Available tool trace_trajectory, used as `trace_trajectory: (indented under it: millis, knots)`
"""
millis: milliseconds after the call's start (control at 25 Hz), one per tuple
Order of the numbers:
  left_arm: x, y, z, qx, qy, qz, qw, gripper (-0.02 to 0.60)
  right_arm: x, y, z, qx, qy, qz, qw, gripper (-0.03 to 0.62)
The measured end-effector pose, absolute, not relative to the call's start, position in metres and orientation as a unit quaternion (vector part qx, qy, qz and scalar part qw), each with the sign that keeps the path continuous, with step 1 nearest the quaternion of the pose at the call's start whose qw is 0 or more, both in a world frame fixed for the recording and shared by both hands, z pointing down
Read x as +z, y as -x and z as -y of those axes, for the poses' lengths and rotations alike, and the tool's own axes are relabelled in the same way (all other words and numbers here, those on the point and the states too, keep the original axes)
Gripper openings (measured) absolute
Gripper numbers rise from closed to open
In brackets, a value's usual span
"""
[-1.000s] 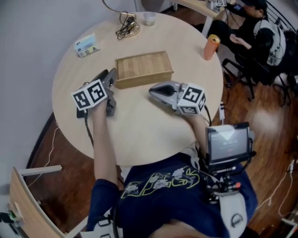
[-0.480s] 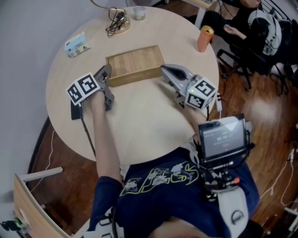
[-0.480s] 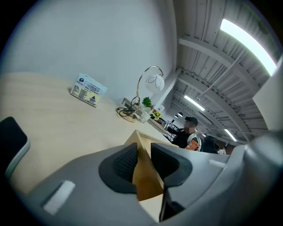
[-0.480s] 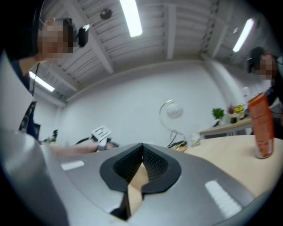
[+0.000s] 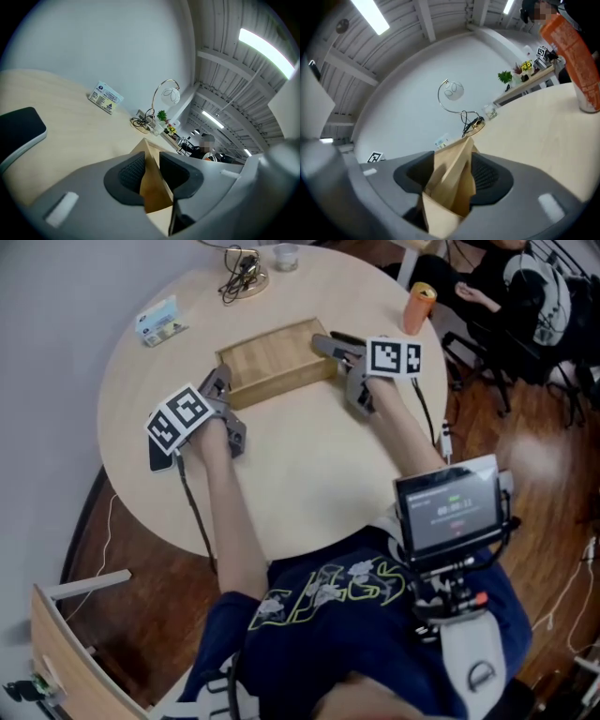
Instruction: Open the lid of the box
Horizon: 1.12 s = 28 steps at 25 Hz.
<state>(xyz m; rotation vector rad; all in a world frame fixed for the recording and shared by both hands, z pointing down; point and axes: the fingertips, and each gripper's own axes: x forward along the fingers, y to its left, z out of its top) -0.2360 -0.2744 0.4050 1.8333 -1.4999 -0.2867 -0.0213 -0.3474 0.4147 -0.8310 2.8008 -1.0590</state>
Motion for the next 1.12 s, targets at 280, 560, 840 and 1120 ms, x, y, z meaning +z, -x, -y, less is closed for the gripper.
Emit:
trace_trajectory:
  millis: [280,560,840,1120]
  knots:
    - [0.404,0.235,0.274,-0.112,-0.712,0.587,0.369,0.090,0.419,0.013,0.357,-0.386,0.271,-0.882,0.029,0.123]
    - [0.405,0.233,0.276,-0.119,-0.714,0.586,0.364,0.094,0.421,0.003,0.364,-0.409,0.271,-0.870,0.042,0.112]
    - [0.406,0.232,0.278,-0.128,-0.716,0.584,0.362,0.097,0.422,-0.022,0.374,-0.416,0.285,-0.862,0.051,0.103]
    - [0.406,0.233,0.280,-0.135,-0.716,0.584,0.357,0.097,0.423,-0.039,0.380,-0.435,0.285,-0.850,0.080,0.095]
